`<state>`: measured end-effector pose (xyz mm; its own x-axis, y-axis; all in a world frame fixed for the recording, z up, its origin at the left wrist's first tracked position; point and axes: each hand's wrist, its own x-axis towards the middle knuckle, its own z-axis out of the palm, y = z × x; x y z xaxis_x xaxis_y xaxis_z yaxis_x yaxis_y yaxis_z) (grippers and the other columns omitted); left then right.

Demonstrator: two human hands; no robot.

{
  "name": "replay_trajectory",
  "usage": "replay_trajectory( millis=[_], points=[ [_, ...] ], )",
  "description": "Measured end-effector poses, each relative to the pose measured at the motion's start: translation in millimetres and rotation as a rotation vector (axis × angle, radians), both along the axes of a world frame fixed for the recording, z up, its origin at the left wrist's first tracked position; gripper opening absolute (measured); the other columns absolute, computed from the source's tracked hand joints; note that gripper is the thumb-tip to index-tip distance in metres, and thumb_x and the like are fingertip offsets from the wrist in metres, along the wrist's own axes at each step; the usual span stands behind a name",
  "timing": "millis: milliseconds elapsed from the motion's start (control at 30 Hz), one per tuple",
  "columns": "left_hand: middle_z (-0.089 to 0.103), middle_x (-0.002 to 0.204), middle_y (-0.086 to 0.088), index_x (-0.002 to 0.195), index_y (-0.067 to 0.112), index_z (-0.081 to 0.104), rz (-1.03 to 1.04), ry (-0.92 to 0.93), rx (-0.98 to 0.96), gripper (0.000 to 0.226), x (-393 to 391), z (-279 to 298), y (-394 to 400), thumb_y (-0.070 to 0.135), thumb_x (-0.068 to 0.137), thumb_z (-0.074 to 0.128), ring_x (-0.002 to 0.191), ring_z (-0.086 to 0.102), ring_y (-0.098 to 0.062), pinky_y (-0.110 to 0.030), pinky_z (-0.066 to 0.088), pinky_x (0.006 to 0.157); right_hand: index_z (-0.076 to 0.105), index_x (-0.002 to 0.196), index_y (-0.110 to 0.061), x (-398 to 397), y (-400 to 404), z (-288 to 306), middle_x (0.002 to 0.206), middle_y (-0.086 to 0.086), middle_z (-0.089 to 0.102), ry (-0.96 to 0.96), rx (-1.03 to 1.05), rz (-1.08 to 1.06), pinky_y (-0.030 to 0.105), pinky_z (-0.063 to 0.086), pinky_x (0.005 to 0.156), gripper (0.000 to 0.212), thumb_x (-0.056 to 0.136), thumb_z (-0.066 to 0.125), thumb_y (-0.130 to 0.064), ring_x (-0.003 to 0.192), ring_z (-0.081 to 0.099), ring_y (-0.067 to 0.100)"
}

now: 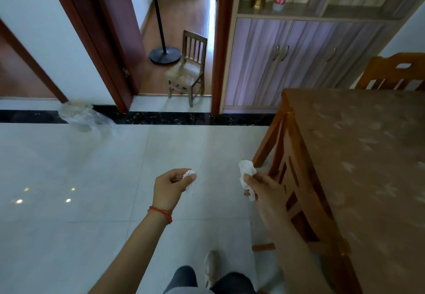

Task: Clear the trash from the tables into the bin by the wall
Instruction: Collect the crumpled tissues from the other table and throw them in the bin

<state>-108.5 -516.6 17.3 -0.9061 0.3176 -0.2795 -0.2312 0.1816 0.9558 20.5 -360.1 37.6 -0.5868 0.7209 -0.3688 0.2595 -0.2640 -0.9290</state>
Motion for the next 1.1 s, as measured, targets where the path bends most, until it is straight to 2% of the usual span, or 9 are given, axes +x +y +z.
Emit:
replay_trajectory(
  millis=[100, 233, 367, 500, 633, 767, 867, 967, 1100],
  points=[
    [0.067, 0.073, -0.002, 0.086, 0.004, 0.071, 0.007, 0.011, 0.005, 0.011, -28.8, 3.8, 22.5, 0.004, 0.075, 0.071, 0.058, 0.061, 0.002, -0.008, 0.048, 0.052, 0.064, 0.075, -0.014, -30.2, 26.6, 4.8, 0.066, 0.001, 0.060, -0.017, -0.009, 0.043, 0.025, 0.044, 0.060, 0.008, 0.083, 0.065, -0.015, 0.062, 0.054, 0.014],
    [0.068, 0.077, -0.002, 0.088, 0.006, 0.071, -0.003, 0.014, -0.011, 0.013, -73.4, 0.3, 51.7, 0.007, 0.075, 0.070, 0.067, 0.063, -0.009, -0.009, 0.049, 0.054, 0.067, 0.083, -0.014, -75.2, 55.3, 2.3, 0.071, 0.005, 0.061, -0.060, -0.018, 0.035, 0.029, 0.045, 0.059, 0.002, 0.082, 0.066, -0.016, 0.063, 0.056, 0.015],
    [0.069, 0.080, -0.001, 0.088, 0.008, 0.071, -0.022, 0.001, -0.019, 0.013, -129.5, -6.5, 83.6, 0.009, 0.075, 0.071, 0.073, 0.062, -0.013, -0.010, 0.051, 0.055, 0.067, 0.094, -0.003, -130.3, 83.3, -3.7, 0.072, 0.007, 0.060, -0.042, -0.050, 0.010, 0.023, 0.042, 0.056, 0.014, 0.082, 0.065, -0.011, 0.063, 0.053, 0.015],
    [0.069, 0.083, -0.001, 0.089, 0.009, 0.071, -0.052, -0.012, -0.032, 0.014, -202.0, -12.7, 116.3, 0.012, 0.076, 0.071, 0.077, 0.064, -0.015, -0.015, 0.052, 0.061, 0.067, 0.087, -0.008, -198.6, 110.8, -7.8, 0.068, 0.003, 0.059, -0.037, -0.065, -0.012, 0.020, 0.041, 0.055, 0.006, 0.083, 0.064, -0.010, 0.061, 0.052, 0.014],
    [0.069, 0.086, 0.000, 0.093, 0.006, 0.070, -0.098, -0.009, -0.053, 0.017, -274.6, -11.4, 150.4, 0.013, 0.077, 0.069, 0.079, 0.064, -0.014, -0.016, 0.052, 0.064, 0.067, 0.096, -0.009, -267.7, 141.3, -9.0, 0.075, 0.001, 0.064, -0.039, -0.088, -0.052, 0.014, 0.045, 0.054, 0.014, 0.083, 0.065, -0.014, 0.064, 0.057, 0.010],
    [0.068, 0.083, -0.002, 0.092, 0.007, 0.070, -0.128, -0.013, -0.053, 0.016, -335.8, -9.3, 185.5, 0.013, 0.077, 0.069, 0.077, 0.063, -0.014, -0.015, 0.051, 0.062, 0.066, 0.095, -0.010, -318.8, 171.7, -9.2, 0.073, 0.000, 0.063, -0.035, -0.076, -0.074, 0.007, 0.042, 0.047, 0.013, 0.084, 0.063, -0.015, 0.061, 0.056, 0.007],
    [0.068, 0.081, -0.002, 0.091, 0.009, 0.070, -0.138, -0.023, -0.054, 0.014, -371.1, -9.6, 212.0, 0.013, 0.077, 0.070, 0.074, 0.063, -0.012, -0.011, 0.049, 0.056, 0.066, 0.082, -0.012, -348.6, 192.6, -12.0, 0.068, 0.002, 0.059, -0.067, -0.127, -0.085, 0.013, 0.042, 0.049, 0.004, 0.084, 0.063, -0.013, 0.055, 0.054, 0.006],
    [0.068, 0.079, -0.003, 0.089, 0.008, 0.070, -0.143, -0.046, -0.049, 0.013, -401.6, -11.5, 241.5, 0.012, 0.076, 0.070, 0.073, 0.063, -0.013, -0.011, 0.050, 0.055, 0.068, 0.074, -0.014, -377.5, 220.8, -16.9, 0.065, 0.004, 0.058, -0.039, -0.222, -0.132, 0.027, 0.039, 0.058, 0.011, 0.083, 0.064, -0.009, 0.057, 0.052, 0.012],
    [0.069, 0.082, -0.003, 0.083, 0.016, 0.069, -0.166, -0.057, -0.045, 0.007, -439.6, -15.4, 288.4, 0.012, 0.077, 0.070, 0.077, 0.063, -0.014, -0.016, 0.052, 0.065, 0.069, 0.088, -0.008, -419.3, 269.8, -20.2, 0.070, 0.005, 0.062, 0.000, -0.233, -0.167, 0.030, 0.041, 0.065, 0.008, 0.082, 0.065, -0.008, 0.064, 0.055, 0.015]
  ],
)
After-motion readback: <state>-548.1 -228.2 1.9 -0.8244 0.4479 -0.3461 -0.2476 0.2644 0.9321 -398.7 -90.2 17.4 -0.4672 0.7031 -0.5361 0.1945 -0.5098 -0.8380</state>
